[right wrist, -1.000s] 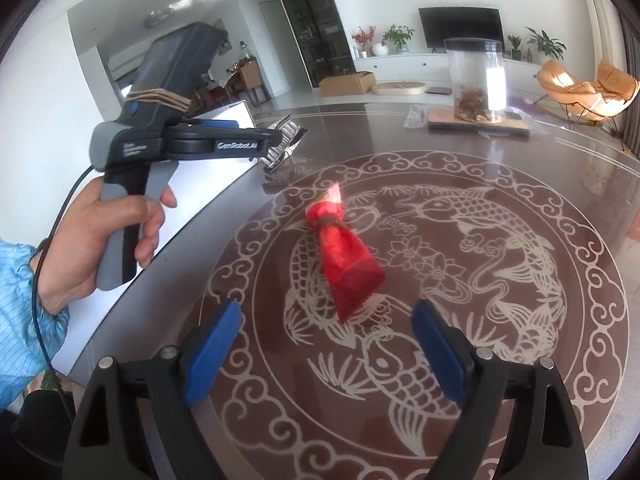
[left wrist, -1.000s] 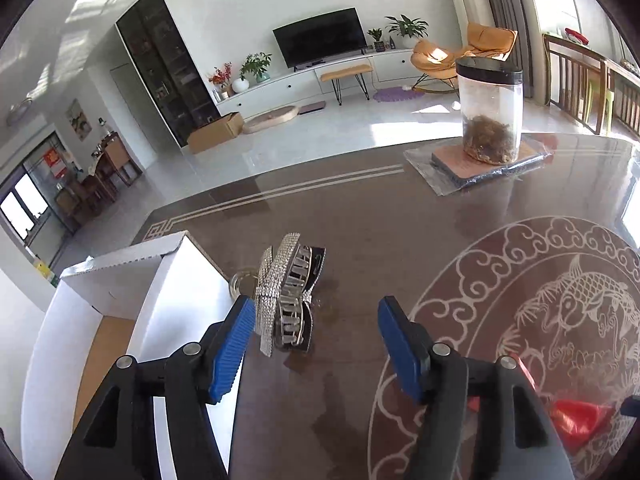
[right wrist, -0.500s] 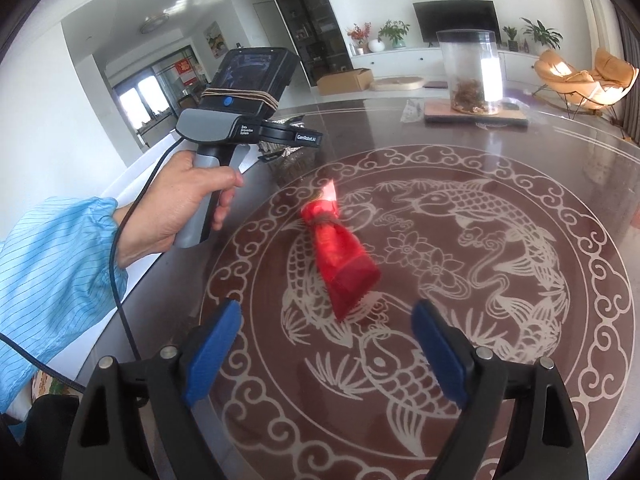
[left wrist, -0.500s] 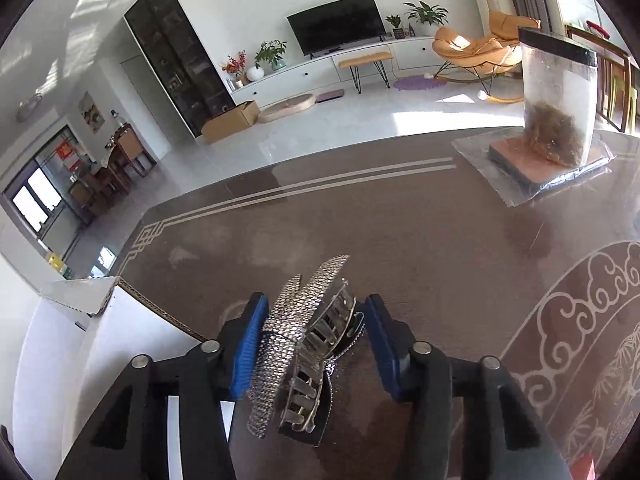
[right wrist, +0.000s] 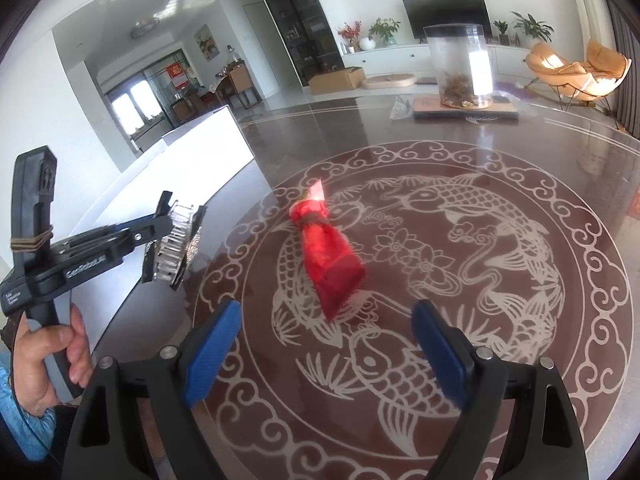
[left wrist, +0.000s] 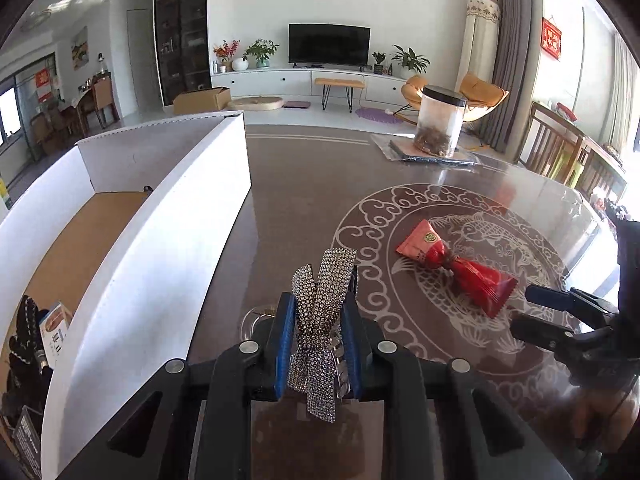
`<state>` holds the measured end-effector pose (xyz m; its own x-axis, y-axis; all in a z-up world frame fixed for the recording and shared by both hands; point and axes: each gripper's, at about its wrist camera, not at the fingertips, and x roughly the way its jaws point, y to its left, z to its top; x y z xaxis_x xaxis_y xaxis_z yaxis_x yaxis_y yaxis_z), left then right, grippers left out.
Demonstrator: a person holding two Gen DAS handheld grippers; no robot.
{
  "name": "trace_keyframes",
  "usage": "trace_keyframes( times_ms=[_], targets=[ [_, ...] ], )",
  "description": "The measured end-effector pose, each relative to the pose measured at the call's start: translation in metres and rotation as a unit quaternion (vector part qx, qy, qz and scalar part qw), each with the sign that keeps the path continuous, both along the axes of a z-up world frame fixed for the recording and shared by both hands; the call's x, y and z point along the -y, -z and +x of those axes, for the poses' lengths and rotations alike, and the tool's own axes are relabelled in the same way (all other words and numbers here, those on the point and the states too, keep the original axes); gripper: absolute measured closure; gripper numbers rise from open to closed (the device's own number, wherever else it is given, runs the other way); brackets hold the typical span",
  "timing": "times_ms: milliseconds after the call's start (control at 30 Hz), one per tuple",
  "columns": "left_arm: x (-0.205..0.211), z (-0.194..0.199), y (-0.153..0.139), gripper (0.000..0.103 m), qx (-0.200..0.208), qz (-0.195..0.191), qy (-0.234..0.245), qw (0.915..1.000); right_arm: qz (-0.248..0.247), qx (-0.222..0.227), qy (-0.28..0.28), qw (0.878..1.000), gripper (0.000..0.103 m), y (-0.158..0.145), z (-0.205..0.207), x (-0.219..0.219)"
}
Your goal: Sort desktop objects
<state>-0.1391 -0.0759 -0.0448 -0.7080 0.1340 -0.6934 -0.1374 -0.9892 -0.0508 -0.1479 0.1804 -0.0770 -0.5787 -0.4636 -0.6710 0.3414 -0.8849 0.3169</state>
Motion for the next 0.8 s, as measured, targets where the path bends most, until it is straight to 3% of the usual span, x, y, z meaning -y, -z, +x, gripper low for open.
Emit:
trace_keyframes(
  times_ms=[67,133,167,333,467,533,600,633,667,733,800],
  targets=[
    [0.007,0.02,-0.009,0.065,-0.012,0.014,0.004,0.9998,-0.004,-0.007,-0.001,1.0,0.014,-0.002,0.002,-0.001],
    [0.01,0.027,-0.015,0.01,-0.024,0.011,0.004,0.9997,-0.002,-0.012,-0.014,1.0,0.009,-0.004,0.002,0.003],
    [0.011,0.033,-0.017,0.008,-0.029,0.008,0.006,0.9995,0.011,-0.011,-0.03,0.999,0.009,-0.005,-0.002,0.01],
    [0.017,0.038,-0.01,0.008,0.005,0.046,0.051,0.9976,0.118,0.007,-0.113,0.986,0.009,-0.009,-0.042,0.055],
    [-0.003,0.032,0.008,0.008,0.034,0.008,0.083,0.9959,0.184,0.035,-0.149,0.971,0.009,0.002,-0.071,0.077],
    [-0.012,0.031,0.019,0.008,0.045,-0.019,0.09,0.9947,0.192,0.045,-0.158,0.967,0.009,0.008,-0.08,0.082],
    [-0.015,0.021,0.03,0.008,0.056,-0.022,0.089,0.9942,0.197,0.052,-0.157,0.966,0.014,0.012,-0.086,0.084],
    [-0.013,0.017,0.035,0.008,0.07,-0.01,0.093,0.9932,0.204,0.046,-0.153,0.966,0.028,0.01,-0.086,0.085],
    [-0.011,0.014,0.04,0.01,0.082,0.002,0.096,0.9921,0.205,0.044,-0.149,0.966,0.052,0.008,-0.086,0.086],
    [-0.006,0.012,0.048,0.056,0.089,0.0,0.081,0.9927,0.205,0.058,-0.139,0.967,0.078,0.003,-0.086,0.084],
    [0.0,0.019,0.05,0.056,0.087,0.016,0.067,0.9938,0.214,0.059,-0.143,0.964,0.08,-0.001,-0.077,0.082]
  ],
)
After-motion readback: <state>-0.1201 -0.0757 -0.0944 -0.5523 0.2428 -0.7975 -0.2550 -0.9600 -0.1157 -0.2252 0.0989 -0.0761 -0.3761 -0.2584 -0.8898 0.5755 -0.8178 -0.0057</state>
